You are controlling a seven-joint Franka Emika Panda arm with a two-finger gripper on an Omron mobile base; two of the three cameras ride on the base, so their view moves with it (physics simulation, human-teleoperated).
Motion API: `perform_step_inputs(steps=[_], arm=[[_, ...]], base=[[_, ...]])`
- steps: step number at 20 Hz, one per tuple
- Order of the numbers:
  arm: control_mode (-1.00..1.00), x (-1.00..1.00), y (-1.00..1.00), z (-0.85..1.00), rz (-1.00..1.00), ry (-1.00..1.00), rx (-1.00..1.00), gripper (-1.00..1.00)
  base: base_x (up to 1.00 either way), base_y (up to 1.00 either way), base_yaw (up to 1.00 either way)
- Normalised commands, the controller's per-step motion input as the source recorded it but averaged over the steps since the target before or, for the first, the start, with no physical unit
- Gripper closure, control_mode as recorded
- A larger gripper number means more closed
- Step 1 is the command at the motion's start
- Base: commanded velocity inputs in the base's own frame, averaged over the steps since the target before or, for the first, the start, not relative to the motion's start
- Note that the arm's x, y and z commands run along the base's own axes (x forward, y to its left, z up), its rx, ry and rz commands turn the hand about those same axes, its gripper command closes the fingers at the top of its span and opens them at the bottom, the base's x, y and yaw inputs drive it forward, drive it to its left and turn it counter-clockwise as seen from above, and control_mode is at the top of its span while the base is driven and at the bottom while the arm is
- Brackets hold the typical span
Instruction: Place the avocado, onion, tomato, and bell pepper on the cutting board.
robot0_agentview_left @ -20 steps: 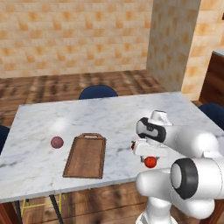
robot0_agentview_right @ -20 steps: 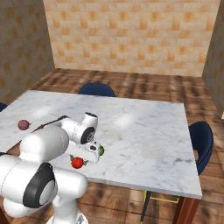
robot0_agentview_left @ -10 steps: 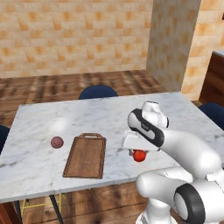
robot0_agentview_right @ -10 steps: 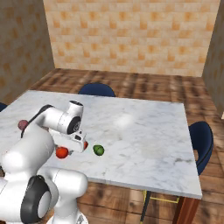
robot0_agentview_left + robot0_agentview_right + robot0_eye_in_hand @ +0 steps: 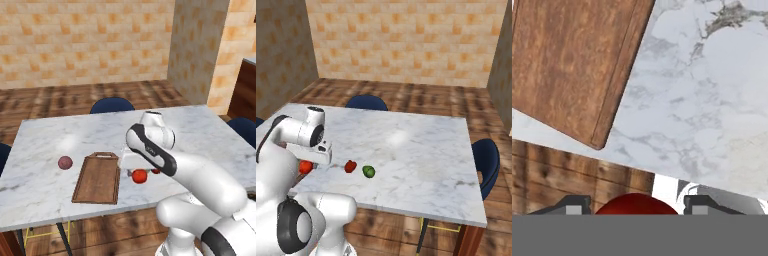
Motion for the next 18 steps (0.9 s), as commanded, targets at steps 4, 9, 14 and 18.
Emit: perform_step_inputs(steps=[4, 9, 14, 18], arm=[[-1.00, 0.16, 0.76, 0.05, 0.13, -0.05, 0.00, 1.00], [-1.00, 0.28, 0.72, 0.00, 0.11, -0.08, 0.00, 1.00], [-1.00, 0.23, 0.39, 0.06, 0.08, -0.11, 0.00, 1.00], [-1.00, 0.09, 0.18, 0.11, 0.03, -0.13, 0.00, 1.00]], base=[[0.00, 0.00, 0.00], [0.00, 0.00, 0.00], [0.00, 0.00, 0.00], [0.00, 0.00, 0.00]])
